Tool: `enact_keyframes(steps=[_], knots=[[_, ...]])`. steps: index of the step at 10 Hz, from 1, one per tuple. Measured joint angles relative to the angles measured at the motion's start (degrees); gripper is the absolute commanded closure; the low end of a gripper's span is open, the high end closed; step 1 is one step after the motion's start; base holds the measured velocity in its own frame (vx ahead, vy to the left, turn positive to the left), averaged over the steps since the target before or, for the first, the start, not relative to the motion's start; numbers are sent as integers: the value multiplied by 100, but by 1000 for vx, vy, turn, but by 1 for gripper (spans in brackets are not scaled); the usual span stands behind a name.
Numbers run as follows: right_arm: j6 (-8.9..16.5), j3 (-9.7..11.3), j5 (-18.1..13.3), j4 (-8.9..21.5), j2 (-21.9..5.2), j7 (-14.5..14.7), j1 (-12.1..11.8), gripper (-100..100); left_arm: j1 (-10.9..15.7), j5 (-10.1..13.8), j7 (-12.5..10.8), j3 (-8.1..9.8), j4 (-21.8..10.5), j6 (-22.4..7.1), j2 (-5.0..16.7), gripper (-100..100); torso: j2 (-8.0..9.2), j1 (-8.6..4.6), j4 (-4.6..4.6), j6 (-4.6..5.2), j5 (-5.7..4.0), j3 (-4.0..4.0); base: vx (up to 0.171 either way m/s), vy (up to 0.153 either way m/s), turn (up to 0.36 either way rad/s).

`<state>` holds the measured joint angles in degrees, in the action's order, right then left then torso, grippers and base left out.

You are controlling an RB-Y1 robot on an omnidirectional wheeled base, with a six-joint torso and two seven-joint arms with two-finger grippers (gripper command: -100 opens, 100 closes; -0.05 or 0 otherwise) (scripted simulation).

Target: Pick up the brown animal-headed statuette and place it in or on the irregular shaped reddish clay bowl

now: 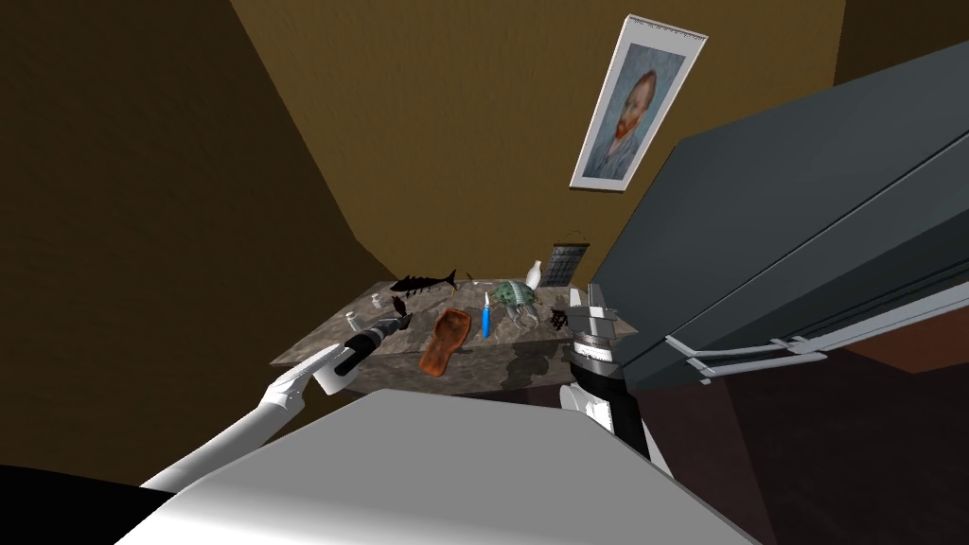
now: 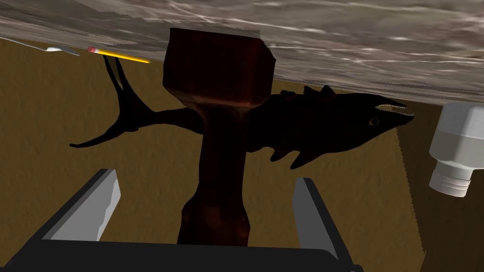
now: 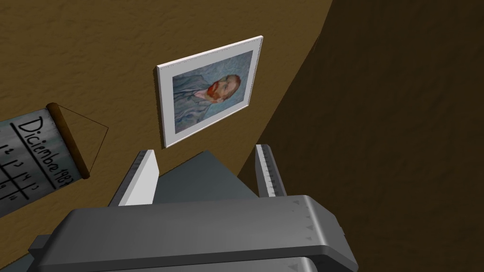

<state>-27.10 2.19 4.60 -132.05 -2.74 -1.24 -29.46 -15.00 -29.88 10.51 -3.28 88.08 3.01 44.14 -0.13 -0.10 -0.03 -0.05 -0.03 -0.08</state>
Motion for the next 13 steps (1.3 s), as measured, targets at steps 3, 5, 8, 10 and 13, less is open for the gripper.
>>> enact_keyframes(steps=[3,5,8,10,13], knots=[[0,0,0,0,0,0,0,0,40,-514,-458,72,-145,221,-35,-100,10,-1,2,-1,0,6,22,-28,77],[0,0,0,0,0,0,0,0,61,-856,-762,120,-235,365,-56,-100,14,2,3,0,0,8,19,-26,74],[0,0,0,0,0,0,1,0,75,-1045,-943,147,-291,454,-72,100,18,8,4,1,1,10,3,-5,11],[0,0,0,0,0,0,1,0,75,-1047,-941,151,-293,449,-69,100,19,11,4,3,5,10,0,0,0],[0,0,0,0,0,0,1,0,74,-1047,-941,150,-294,448,-70,100,20,11,5,4,4,12,-7,10,-30]])
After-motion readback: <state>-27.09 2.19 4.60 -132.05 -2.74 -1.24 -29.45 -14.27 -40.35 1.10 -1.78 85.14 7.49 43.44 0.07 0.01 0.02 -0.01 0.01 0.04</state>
